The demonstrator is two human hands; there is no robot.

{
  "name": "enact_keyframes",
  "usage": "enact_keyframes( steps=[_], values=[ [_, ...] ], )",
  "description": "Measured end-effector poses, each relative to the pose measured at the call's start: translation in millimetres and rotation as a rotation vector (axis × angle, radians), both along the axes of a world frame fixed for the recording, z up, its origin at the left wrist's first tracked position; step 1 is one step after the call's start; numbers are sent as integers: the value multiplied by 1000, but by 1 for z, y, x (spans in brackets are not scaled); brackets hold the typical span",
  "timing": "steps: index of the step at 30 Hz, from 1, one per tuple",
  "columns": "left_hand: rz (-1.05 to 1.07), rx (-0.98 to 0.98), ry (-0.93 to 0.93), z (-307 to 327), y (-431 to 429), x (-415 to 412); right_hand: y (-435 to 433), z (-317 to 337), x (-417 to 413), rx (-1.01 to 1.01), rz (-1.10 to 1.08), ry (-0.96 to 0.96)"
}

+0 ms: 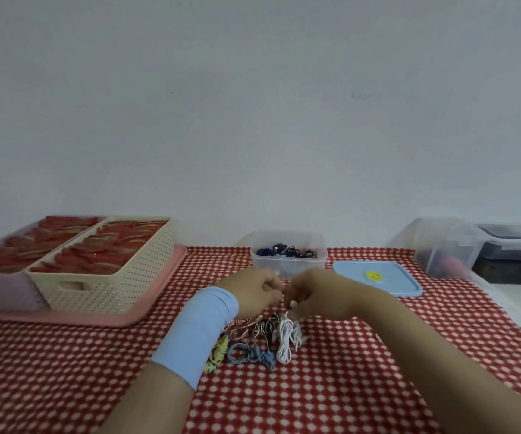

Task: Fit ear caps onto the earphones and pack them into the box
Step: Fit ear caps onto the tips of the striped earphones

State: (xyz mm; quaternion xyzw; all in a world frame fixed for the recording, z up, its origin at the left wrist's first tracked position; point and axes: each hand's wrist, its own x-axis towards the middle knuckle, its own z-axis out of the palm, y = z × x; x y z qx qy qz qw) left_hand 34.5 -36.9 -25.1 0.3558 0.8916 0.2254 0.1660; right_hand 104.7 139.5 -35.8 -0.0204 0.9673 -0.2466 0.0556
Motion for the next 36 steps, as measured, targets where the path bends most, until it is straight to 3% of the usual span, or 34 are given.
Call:
enact_keyframes(
  steps=[9,15,20,26,30,36],
  values=[
    [-42,82,-141,3,34,4,36,-10,12,-602,-228,101],
    [-40,52,-62,-4,41,-4,35,-21,12,-798,-261,56],
    [30,68,-62,-4,24,-20,23,-17,0,-889,-188,8],
    [-20,269,-288,-13,24,-23,17,-19,-10,-1089,-261,104],
    [10,150,-61,-15,24,-30,25,-21,-6,-1136,-251,84],
    [81,96,-30,-7,20,-30,38,-20,-1,-1002,-219,55]
  ],
)
